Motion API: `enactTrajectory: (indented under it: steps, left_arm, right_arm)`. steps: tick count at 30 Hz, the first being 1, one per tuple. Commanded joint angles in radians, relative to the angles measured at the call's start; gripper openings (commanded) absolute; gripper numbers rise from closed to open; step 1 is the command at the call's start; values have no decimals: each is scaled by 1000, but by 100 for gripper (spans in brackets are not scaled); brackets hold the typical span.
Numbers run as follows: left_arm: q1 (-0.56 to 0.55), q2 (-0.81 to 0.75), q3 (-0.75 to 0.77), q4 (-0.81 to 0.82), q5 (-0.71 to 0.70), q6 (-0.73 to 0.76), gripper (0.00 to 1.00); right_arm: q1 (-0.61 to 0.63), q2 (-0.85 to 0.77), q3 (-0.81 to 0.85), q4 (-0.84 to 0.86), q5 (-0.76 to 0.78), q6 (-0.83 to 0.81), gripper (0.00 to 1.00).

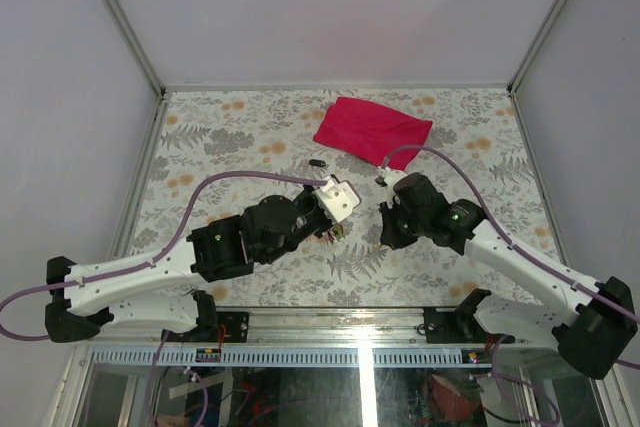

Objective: Put the keys on the keyring

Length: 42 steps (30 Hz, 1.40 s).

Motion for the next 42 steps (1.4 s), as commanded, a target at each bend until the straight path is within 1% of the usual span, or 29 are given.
enactTrajectory:
  steps: [1, 2, 3, 4, 5, 6, 7, 8, 10, 11, 14, 17, 20, 23, 27, 30, 34, 38, 42]
  left_arm:
    - [9, -12, 26, 43, -24, -17, 0]
    - [9, -14, 27, 39, -24, -19, 0]
    - [9, -17, 28, 32, -27, -20, 0]
    - [8, -22, 27, 29, -29, -20, 0]
    - [10, -22, 24, 28, -33, -19, 0]
    - [9, -23, 24, 26, -36, -19, 0]
    - [9, -25, 27, 23, -36, -21, 0]
    - [9, -27, 29, 19, -34, -26, 0]
    - [9, -27, 30, 19, -28, -30, 0]
    - [9, -27, 28, 20, -29, -29, 0]
    - [9, -23, 30, 20, -30, -30, 0]
    - [9, -20, 30, 20, -29, -32, 0]
    - [9, -18, 35, 14, -30, -29, 0]
    - [9, -17, 34, 13, -34, -30, 0]
    - [8, -14, 32, 12, -33, -28, 0]
    - [10, -13, 31, 11, -29, -31, 0]
    - [9, -21, 21, 24, -15, -30, 0]
    - [8, -31, 17, 30, 14, -25, 0]
    - [10, -43, 19, 44, 53, -22, 0]
  right_arm:
    - [-113, 63, -94, 27, 17, 80, 0]
    - [-87, 80, -88, 64, -83, 72, 0]
    - [-25, 86, -85, 116, -133, 85, 0]
    - [35, 87, -75, 129, -95, 108, 0]
    - [54, 96, -61, 88, 4, 137, 0]
    - [43, 110, -49, 39, 120, 147, 0]
    - [21, 118, -50, 20, 170, 136, 0]
    - [3, 119, -57, 38, 116, 118, 0]
    - [-1, 115, -99, 126, -13, 116, 0]
    - [-1, 121, -112, 155, -44, 122, 0]
    - [-1, 179, -113, 144, -31, 102, 0]
    - [-1, 231, -118, 173, -105, 85, 0]
    - [-1, 235, -135, 223, -113, 79, 0]
    - [-1, 230, -135, 220, -68, 67, 0]
    - [-1, 199, -143, 230, -54, 46, 0]
    - [-1, 126, -145, 243, -66, -7, 0]
    - [-1, -60, -159, 299, -89, -95, 0]
    - [-2, -279, -207, 423, -113, -190, 0]
    - [-1, -447, -264, 566, -137, -287, 0]
